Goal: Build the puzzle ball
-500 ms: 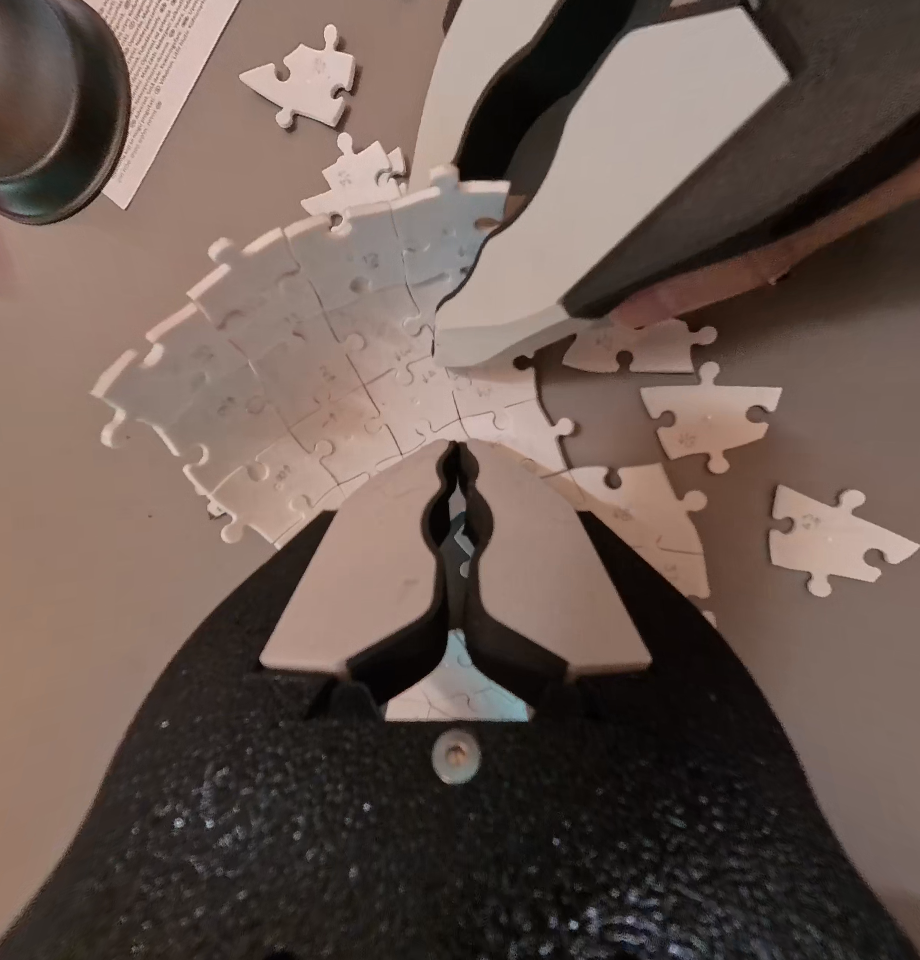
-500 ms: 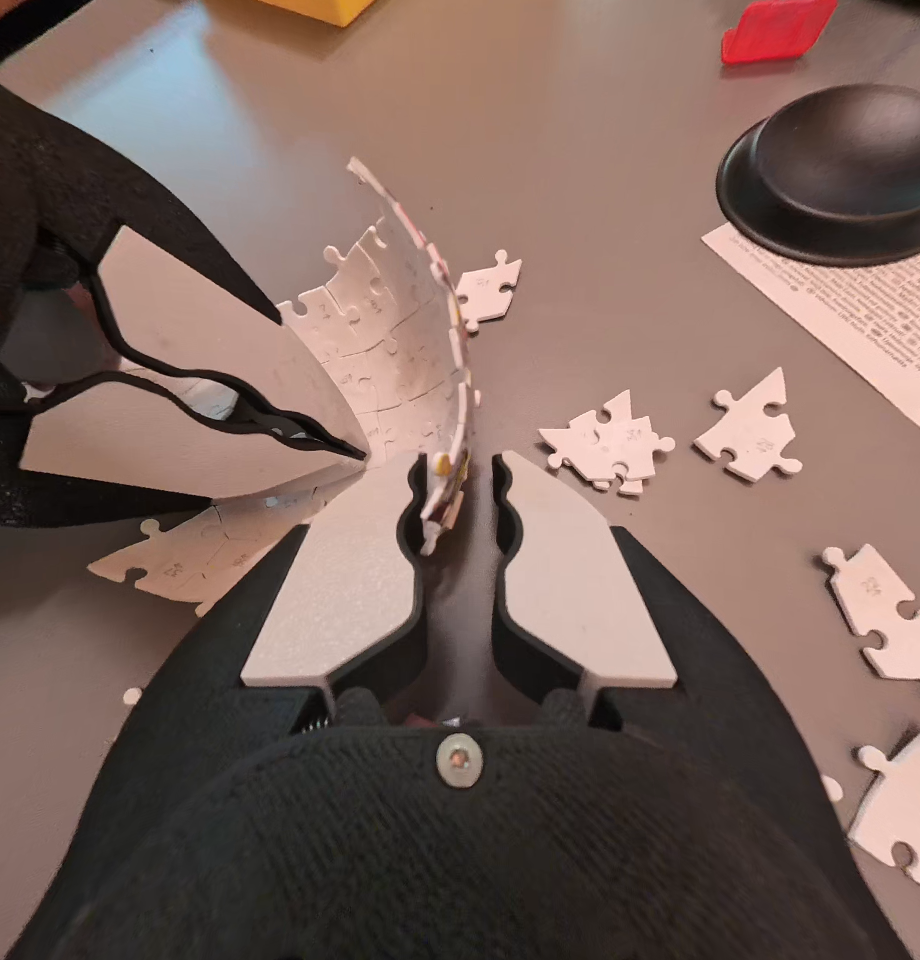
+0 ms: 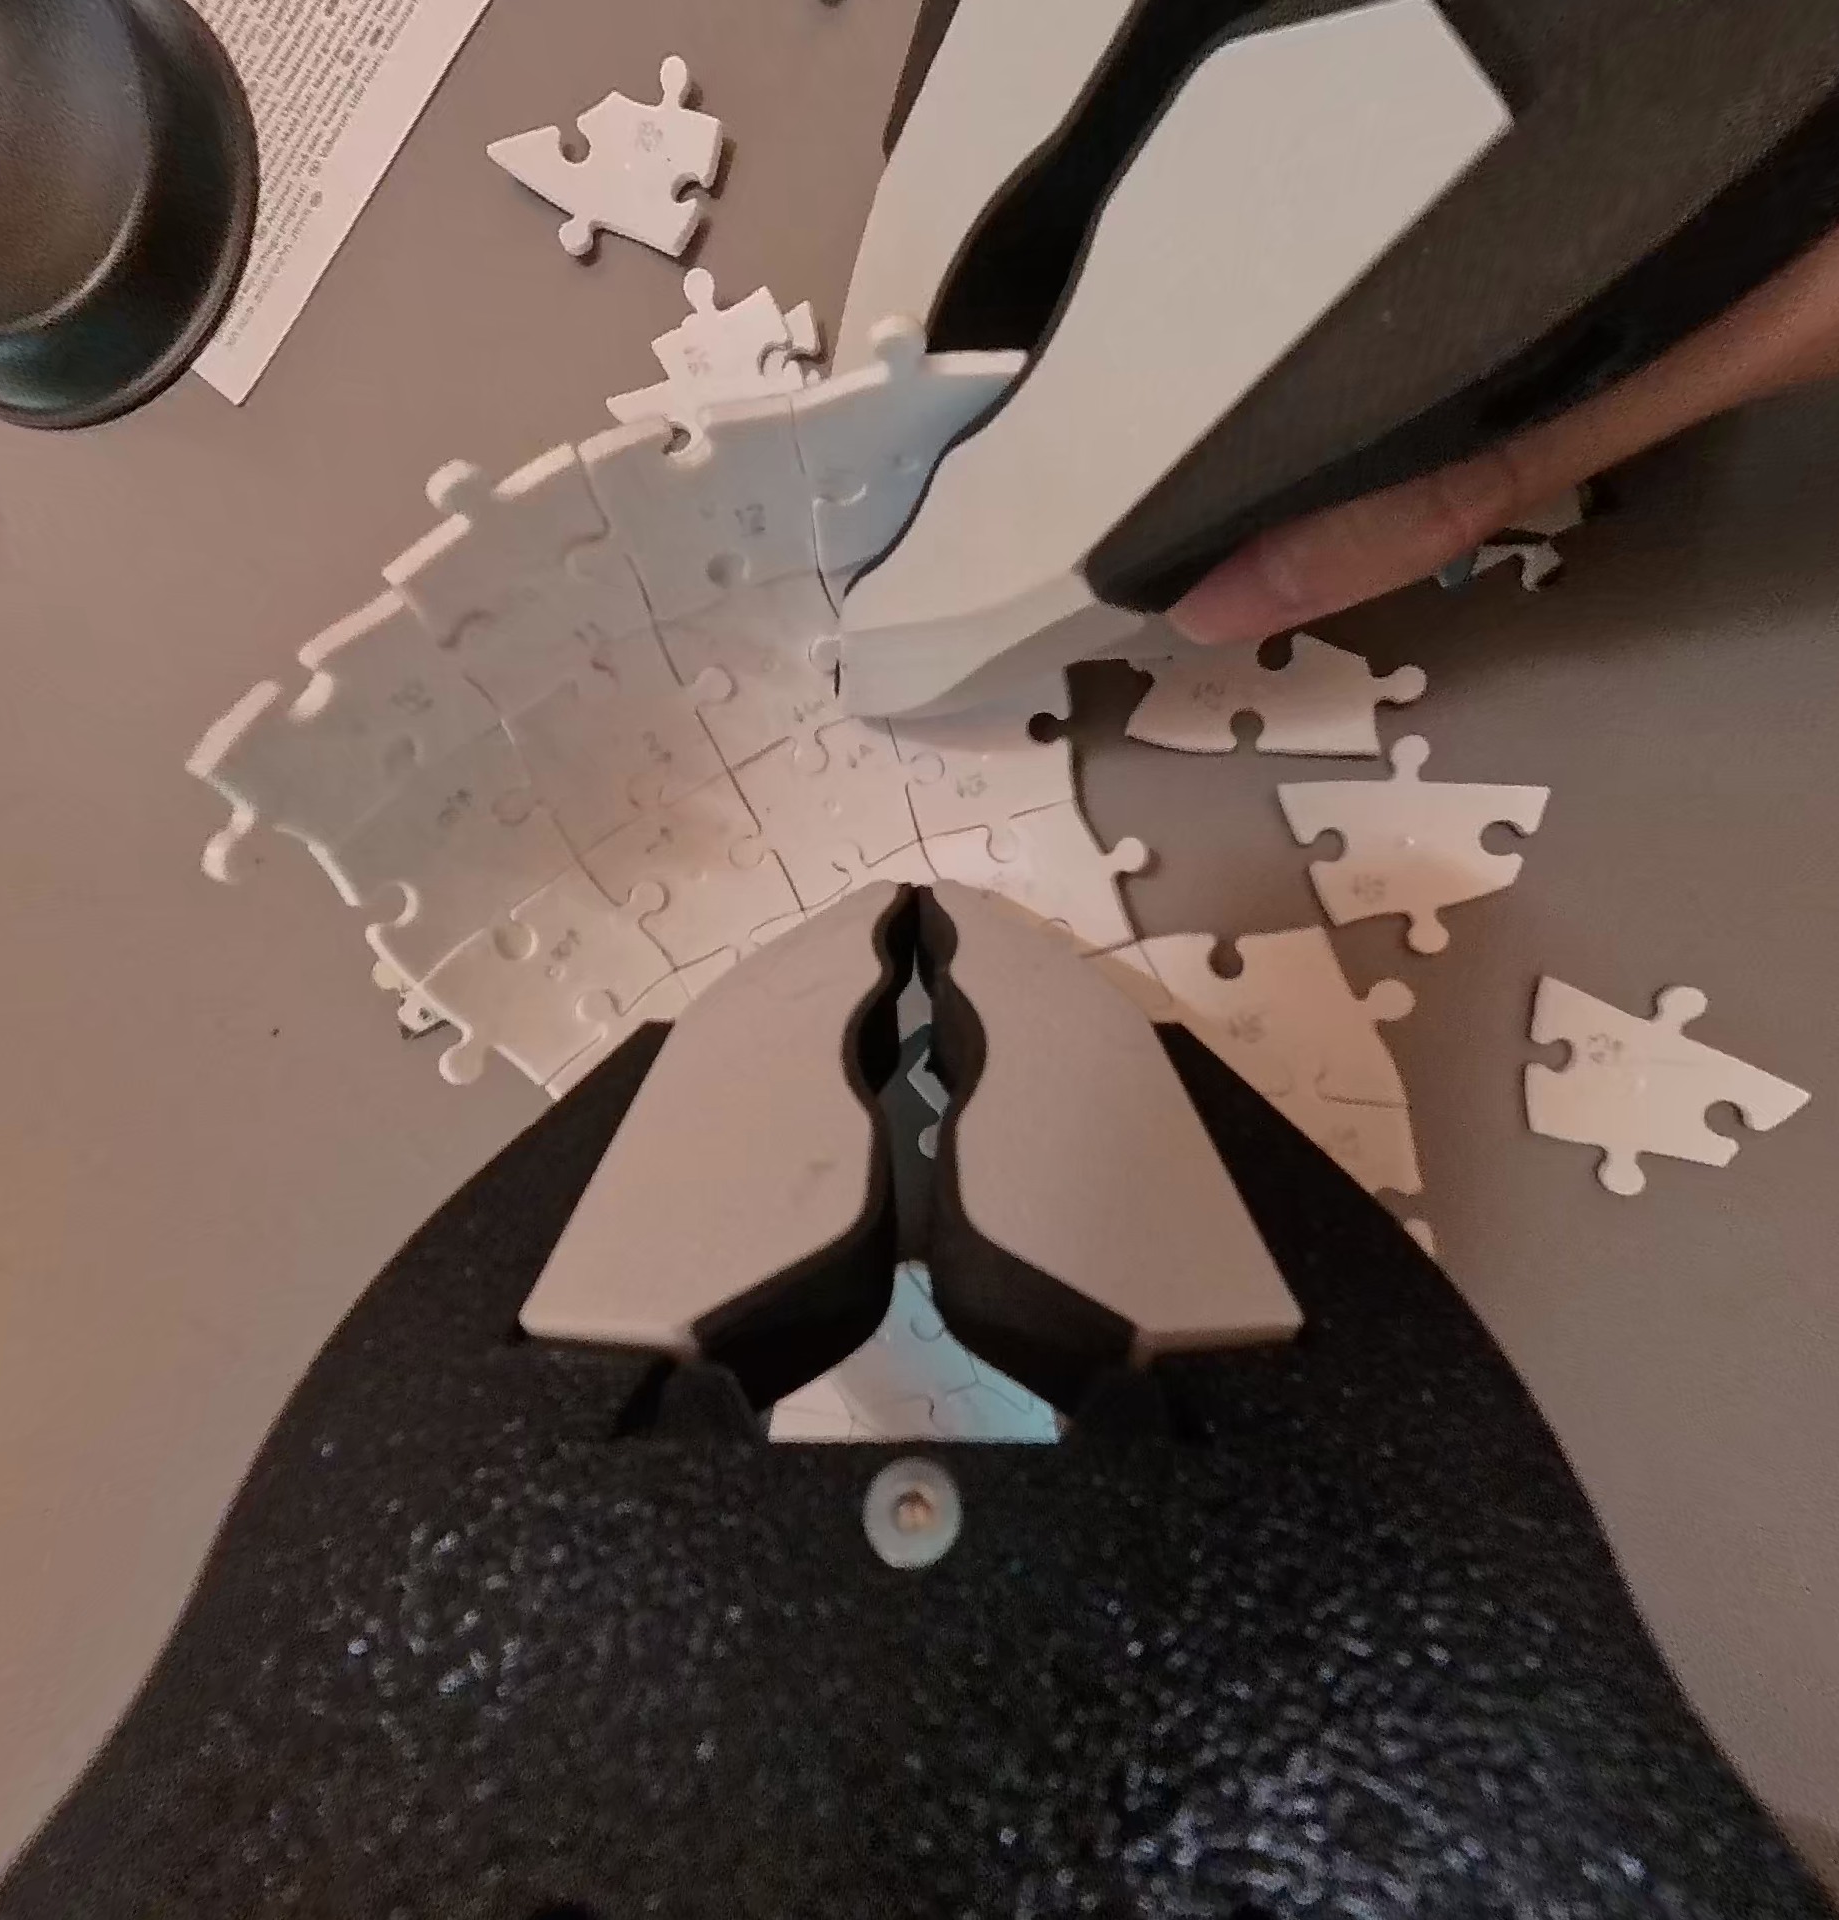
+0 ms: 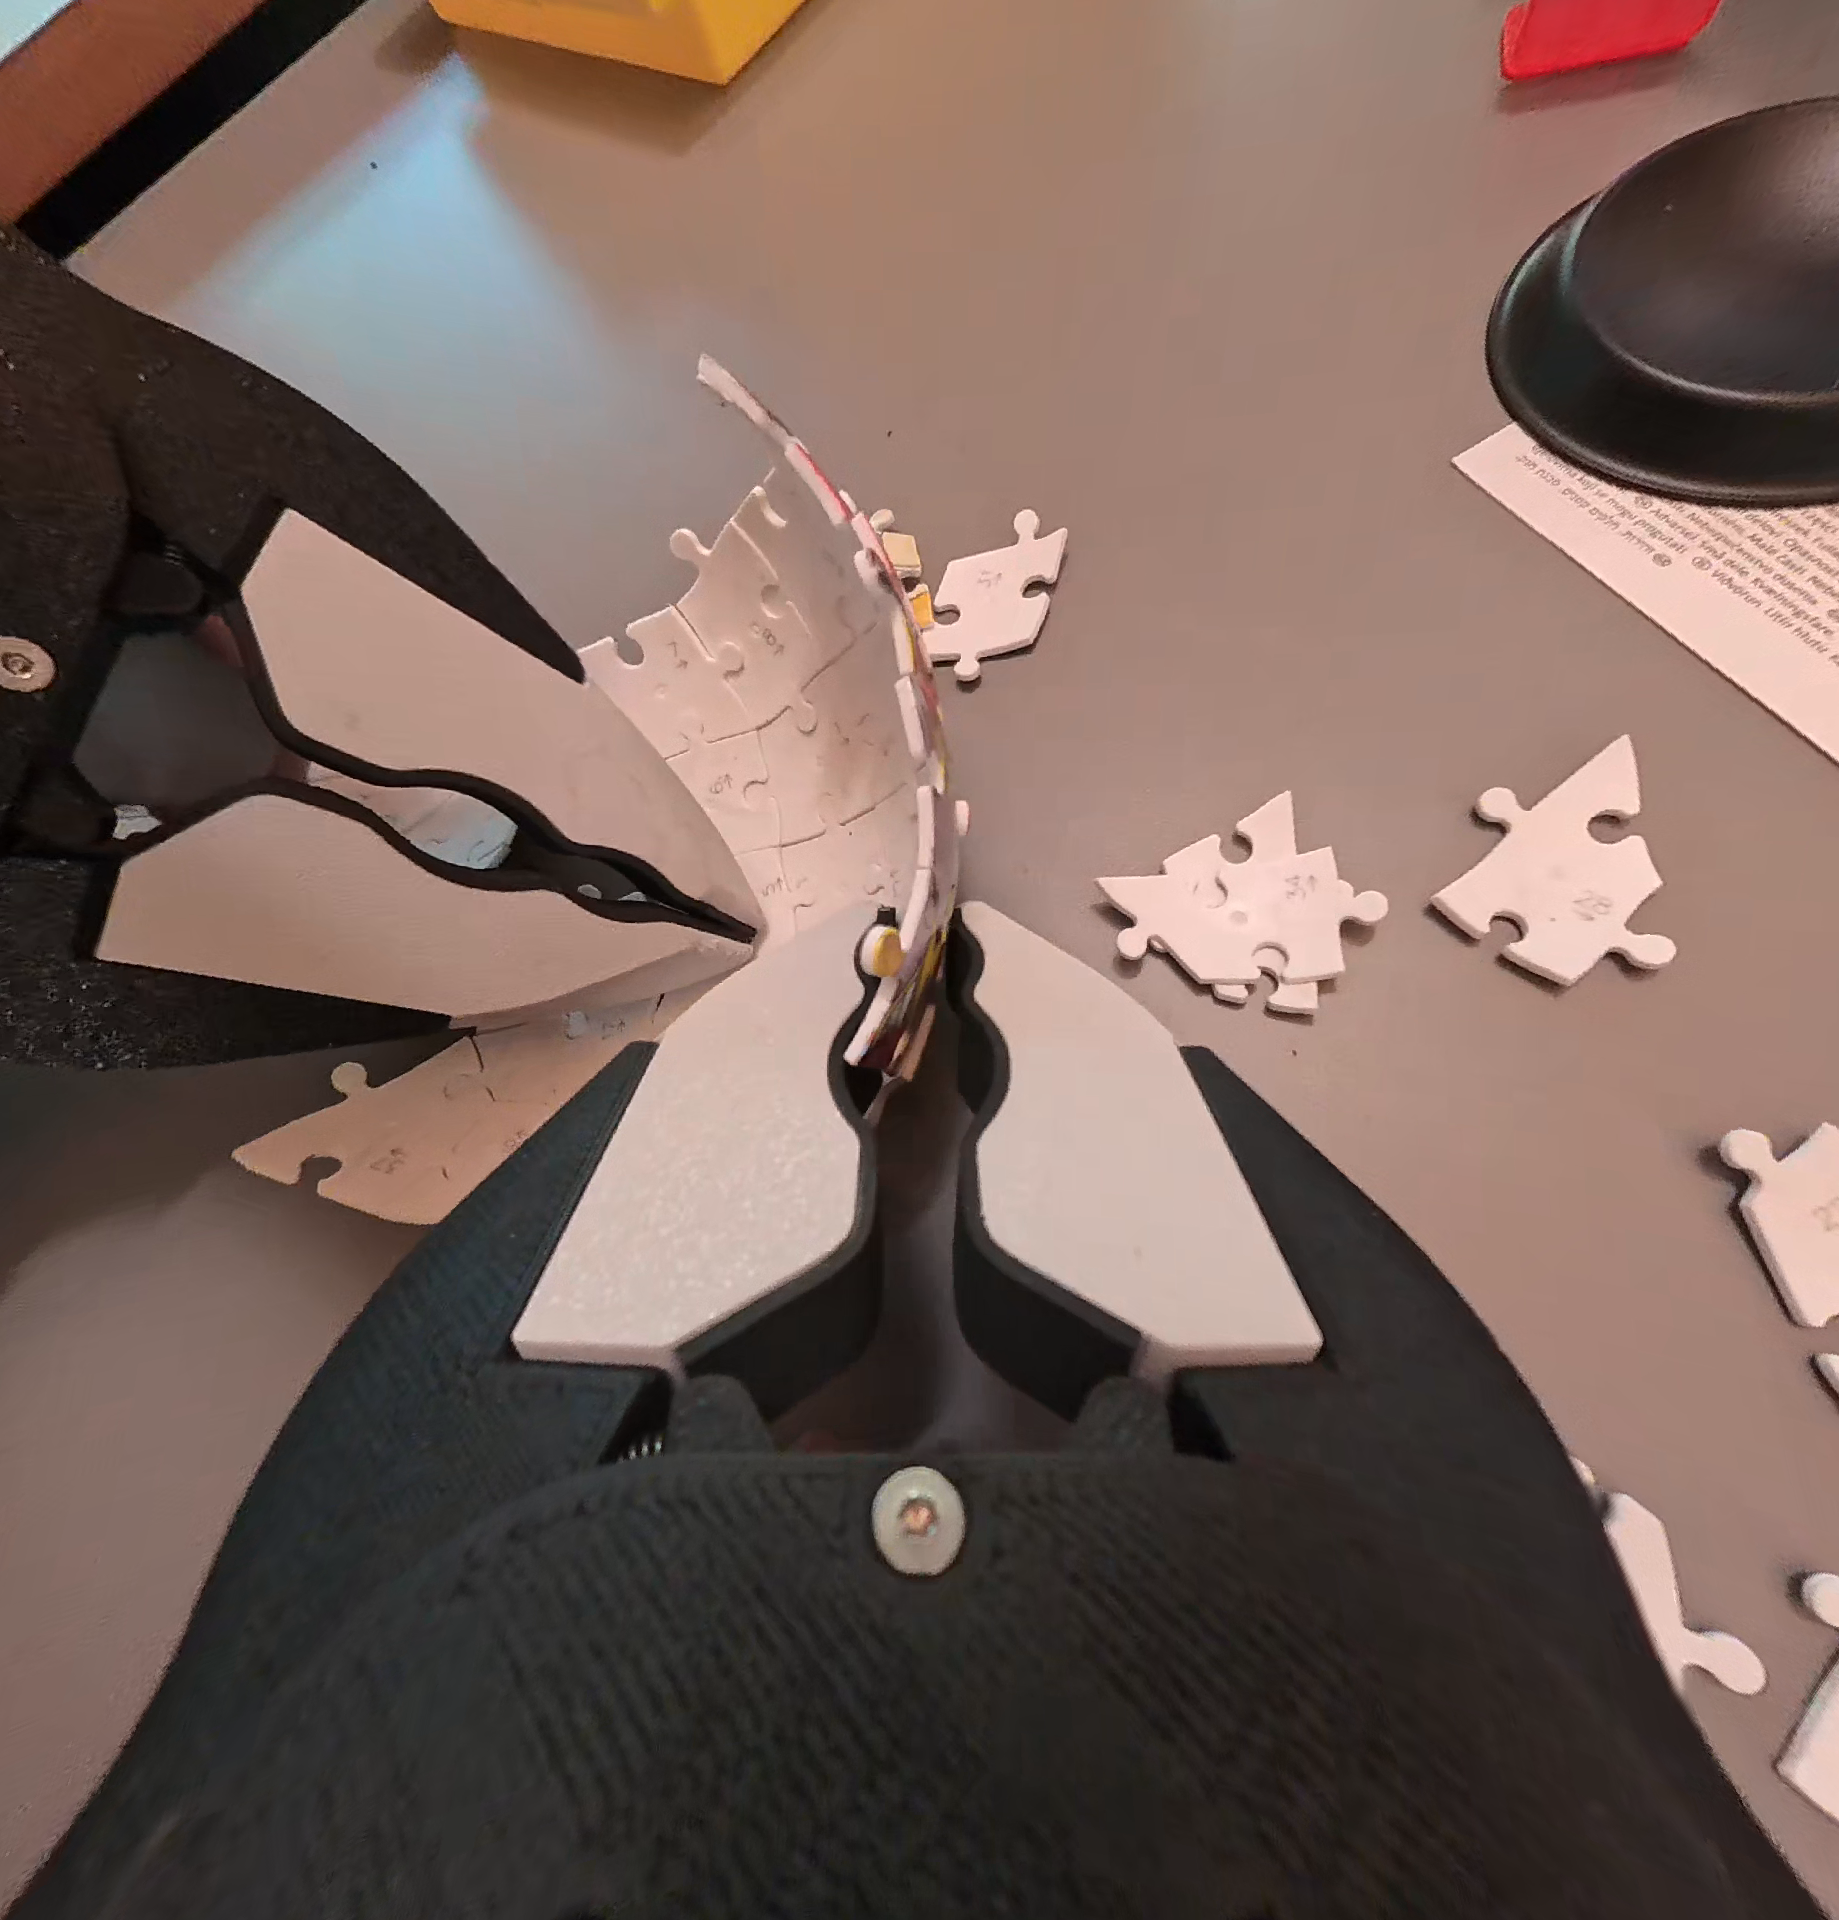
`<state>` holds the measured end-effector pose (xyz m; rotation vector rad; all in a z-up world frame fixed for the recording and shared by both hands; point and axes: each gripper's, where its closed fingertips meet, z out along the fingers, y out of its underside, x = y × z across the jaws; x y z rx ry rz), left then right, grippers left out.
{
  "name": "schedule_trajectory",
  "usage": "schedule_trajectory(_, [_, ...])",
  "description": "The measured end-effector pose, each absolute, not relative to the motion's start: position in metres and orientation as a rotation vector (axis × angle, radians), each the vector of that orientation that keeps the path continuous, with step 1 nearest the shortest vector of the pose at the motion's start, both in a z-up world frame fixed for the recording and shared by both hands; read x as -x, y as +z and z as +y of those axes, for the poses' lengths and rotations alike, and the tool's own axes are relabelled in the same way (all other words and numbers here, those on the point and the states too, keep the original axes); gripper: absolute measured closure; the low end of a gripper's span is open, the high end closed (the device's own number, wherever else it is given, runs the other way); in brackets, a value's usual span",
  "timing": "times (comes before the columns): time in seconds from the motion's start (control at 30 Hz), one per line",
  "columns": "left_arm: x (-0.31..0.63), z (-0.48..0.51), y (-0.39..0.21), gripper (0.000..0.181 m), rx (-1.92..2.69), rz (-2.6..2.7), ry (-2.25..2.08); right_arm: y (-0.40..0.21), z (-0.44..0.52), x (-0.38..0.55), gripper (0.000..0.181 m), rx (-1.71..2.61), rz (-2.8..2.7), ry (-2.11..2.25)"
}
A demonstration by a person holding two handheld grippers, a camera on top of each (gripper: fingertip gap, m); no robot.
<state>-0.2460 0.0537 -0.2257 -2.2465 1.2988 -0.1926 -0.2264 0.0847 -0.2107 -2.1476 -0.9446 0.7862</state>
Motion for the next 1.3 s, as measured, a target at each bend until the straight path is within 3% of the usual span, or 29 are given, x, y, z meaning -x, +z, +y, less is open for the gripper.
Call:
schedule_trajectory(0.03, [0.246, 0.054, -0.226, 0.181, 2.245, 1.305, -0.179, -0.210, 0.084, 0.226, 0.172, 2.143, -0.956, 0.767])
schedule_trajectory(0.4, [0.262, 0.053, -0.196, 0.181, 2.202, 1.149, -0.186, -0.198, 0.090, 0.223, 0.171, 2.041, -1.095, 0.461])
schedule_trajectory(1.3, [0.285, 0.035, -0.218, 0.181, 2.300, 1.005, 0.031, -0.187, 0.081, 0.228, 0.169, 1.733, -1.327, 0.179])
